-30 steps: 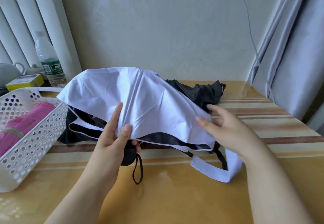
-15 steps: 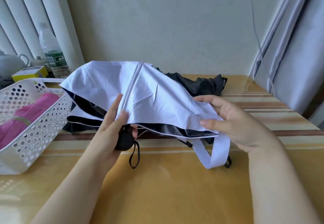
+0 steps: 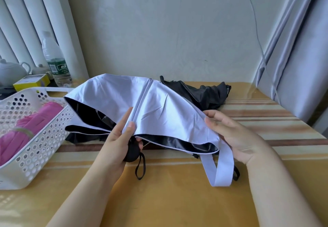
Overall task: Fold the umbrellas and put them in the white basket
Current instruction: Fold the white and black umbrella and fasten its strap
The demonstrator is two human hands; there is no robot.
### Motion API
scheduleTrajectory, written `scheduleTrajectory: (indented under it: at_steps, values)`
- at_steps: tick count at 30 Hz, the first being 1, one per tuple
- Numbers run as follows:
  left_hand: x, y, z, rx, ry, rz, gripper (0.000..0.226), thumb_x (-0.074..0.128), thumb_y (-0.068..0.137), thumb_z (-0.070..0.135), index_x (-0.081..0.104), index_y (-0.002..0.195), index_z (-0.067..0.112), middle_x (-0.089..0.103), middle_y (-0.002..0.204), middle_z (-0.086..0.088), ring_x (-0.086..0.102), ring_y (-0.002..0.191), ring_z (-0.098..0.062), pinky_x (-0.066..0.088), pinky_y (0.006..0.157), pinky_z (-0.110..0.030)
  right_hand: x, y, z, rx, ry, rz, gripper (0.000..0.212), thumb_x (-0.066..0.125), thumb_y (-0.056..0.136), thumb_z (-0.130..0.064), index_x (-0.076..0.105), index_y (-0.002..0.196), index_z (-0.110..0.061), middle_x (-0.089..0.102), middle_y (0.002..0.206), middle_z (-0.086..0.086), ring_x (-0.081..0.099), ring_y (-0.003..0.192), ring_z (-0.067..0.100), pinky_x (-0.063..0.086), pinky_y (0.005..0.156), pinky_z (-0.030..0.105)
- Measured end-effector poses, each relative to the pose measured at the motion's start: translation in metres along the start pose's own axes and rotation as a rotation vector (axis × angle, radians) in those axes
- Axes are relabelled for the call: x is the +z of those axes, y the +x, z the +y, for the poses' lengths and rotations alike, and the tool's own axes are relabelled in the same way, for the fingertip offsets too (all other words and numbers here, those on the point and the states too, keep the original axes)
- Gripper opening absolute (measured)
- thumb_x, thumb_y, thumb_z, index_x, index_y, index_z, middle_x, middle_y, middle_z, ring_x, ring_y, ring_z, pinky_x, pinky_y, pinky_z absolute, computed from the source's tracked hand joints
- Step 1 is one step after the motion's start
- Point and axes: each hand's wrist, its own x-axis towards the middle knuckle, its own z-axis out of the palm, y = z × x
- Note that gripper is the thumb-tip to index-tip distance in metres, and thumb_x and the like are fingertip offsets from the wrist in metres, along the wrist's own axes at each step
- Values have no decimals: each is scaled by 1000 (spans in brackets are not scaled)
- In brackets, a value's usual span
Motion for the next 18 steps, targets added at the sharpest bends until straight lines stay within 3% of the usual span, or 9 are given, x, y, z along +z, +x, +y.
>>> scheduleTrajectory:
  at_steps: [3,5,6,8,10,12,13,16,18]
  values:
    - [4,-2,0,30,29,45,40,48,98,26,50,123,57,54,84,3,49,59,-14,49,55,-18,1,5,4,5,19,-58,44,67,71,-25,63,115,-21,73,99,8,68,84,20,54,71,28]
    - [7,-3,3,64,23,66,47,46,100,24,41,120,66,58,108,17,47,60,-15,49,54,-19,2,5,4,-21,65,-89,43,75,67,-19,68,109,-19,73,97,10,69,80,20,57,68,28]
    - [8,-4,5,84,10,74,50,45,100,23,37,118,69,49,122,32,45,62,-16,50,55,-20,0,5,4,-49,80,-68,46,84,60,-26,71,103,-20,72,97,10,69,81,20,57,70,29]
    - [10,-5,8,115,12,90,56,45,101,21,31,117,73,31,125,48,44,64,-18,50,55,-21,-9,6,3,-117,85,7,52,92,45,-42,76,92,-28,70,94,7,66,82,19,51,76,32]
    - [8,-4,5,121,56,87,55,44,101,21,34,122,70,42,124,39,45,63,-19,50,55,-20,-18,5,1,-148,80,52,31,82,62,-32,77,93,-29,70,95,6,66,84,20,48,81,34]
    - [7,-4,2,106,120,70,48,44,101,22,42,127,62,57,102,3,48,62,-20,49,55,-19,-17,1,-2,-140,-10,9,34,69,75,-16,71,108,-23,73,102,4,68,93,22,51,85,30]
    - [6,-4,2,99,145,69,45,44,101,22,46,126,59,51,88,-8,48,62,-20,48,54,-18,-17,-1,-2,-127,-56,-35,41,69,74,-15,67,115,-20,74,104,2,69,97,20,53,84,26]
    - [5,-3,1,122,185,96,46,43,101,20,50,122,60,49,75,-7,49,61,-22,48,55,-19,-10,-5,-5,-109,-143,-121,42,80,72,-27,69,112,-20,73,108,2,69,98,19,53,83,28]
    - [8,-5,2,160,213,97,49,42,101,17,47,126,58,55,79,-2,49,63,-23,49,58,-17,-9,-6,-5,-107,-169,-98,62,81,67,-54,68,104,-7,67,96,12,60,83,26,43,77,39]
